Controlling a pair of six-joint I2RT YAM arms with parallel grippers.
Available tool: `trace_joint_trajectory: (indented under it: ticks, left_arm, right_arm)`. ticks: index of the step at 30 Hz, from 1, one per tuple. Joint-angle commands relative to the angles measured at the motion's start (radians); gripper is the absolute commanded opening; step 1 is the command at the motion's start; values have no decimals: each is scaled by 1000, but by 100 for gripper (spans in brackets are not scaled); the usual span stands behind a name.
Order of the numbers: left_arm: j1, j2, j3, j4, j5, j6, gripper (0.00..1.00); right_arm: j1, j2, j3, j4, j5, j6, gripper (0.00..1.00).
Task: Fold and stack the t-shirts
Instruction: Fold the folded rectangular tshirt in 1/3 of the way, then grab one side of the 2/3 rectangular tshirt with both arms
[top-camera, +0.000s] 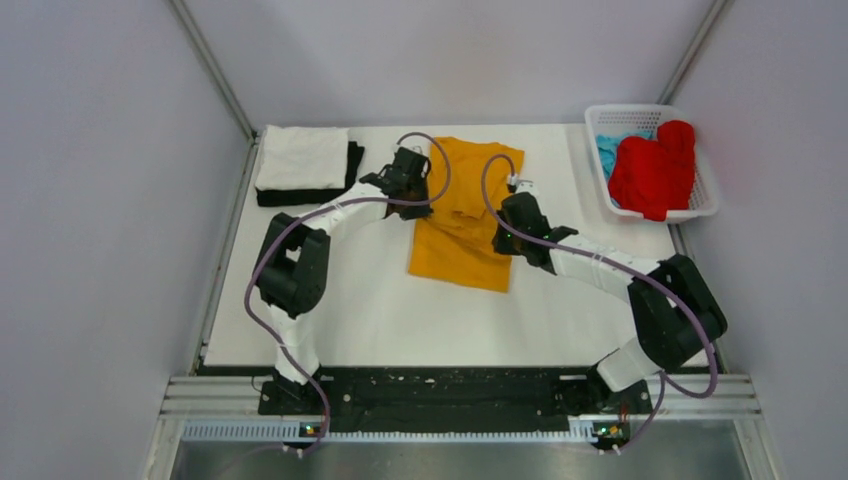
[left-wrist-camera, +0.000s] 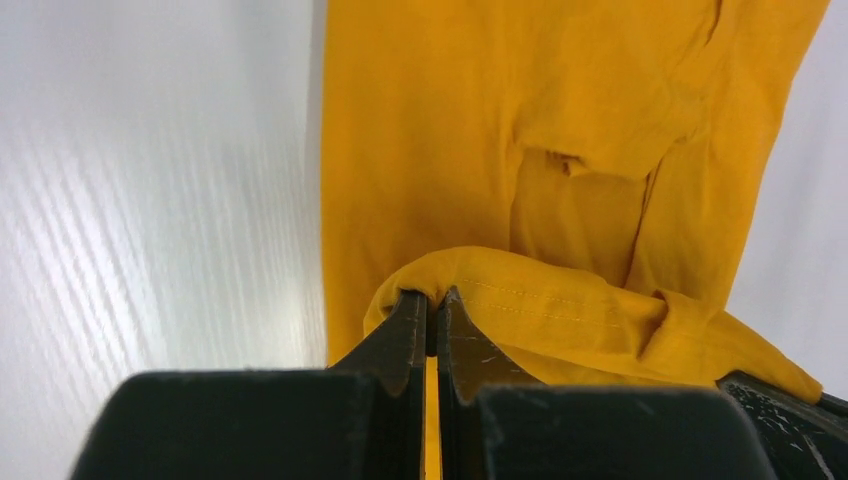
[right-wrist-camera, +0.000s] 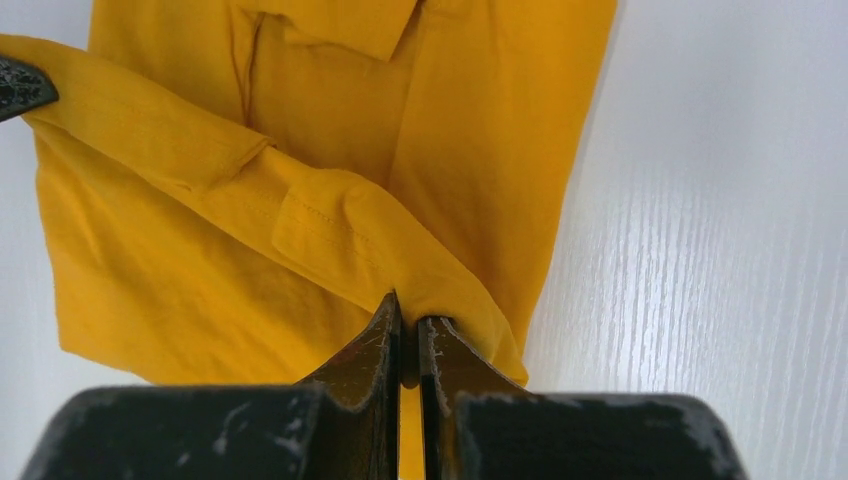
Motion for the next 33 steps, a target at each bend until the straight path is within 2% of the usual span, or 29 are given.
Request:
trace_joint_trajectory:
  ticks: [1, 6, 7, 8, 10, 11, 13, 14, 15, 19, 20, 21, 27, 33]
  left_arm:
    - [16, 74, 111, -18, 28, 59, 0]
    - [36, 138, 175, -40, 66, 64, 0]
    - [40, 144, 181, -43, 69, 64, 4]
    - [43, 148, 187, -49, 70, 64, 12]
    - [48, 148, 196, -57, 71, 61, 36]
    - [51, 143, 200, -57, 75, 62, 44]
    - [53, 118, 204, -58, 77, 63, 57]
    - [55, 103, 209, -59, 78, 62, 84]
    - [56, 84, 209, -59, 81, 62, 97]
    - [56, -10, 161, -55, 59, 61, 99]
    - [57, -38, 132, -52, 55, 58, 99]
    - [57, -73, 98, -46, 52, 55, 99]
    - [56, -209, -157, -26, 108, -10, 99]
    - [55, -281, -399, 39, 185, -77, 99]
  right_arm:
    - [-37, 62, 62, 64, -13, -18, 4]
    - [-65, 126, 87, 91, -28, -17, 7]
    - [-70, 138, 96, 92, -27, -17, 9]
    - [-74, 146, 105, 92, -21, -16, 10]
    - [-80, 158, 125, 93, -6, -13, 17]
    - [-82, 163, 135, 88, -2, -14, 21]
    - [-83, 164, 160, 64, 14, -17, 43]
    - [-83, 161, 172, 52, 22, -16, 56]
    - [-85, 157, 179, 41, 33, -16, 64]
    - [-84, 95, 161, 24, 48, -10, 82]
    - [-84, 76, 145, 27, 42, -10, 93]
    - [-84, 55, 129, 26, 35, -10, 98]
    - [-84, -80, -28, 1, -76, 17, 99]
    - [-82, -270, -246, 5, -262, 82, 99]
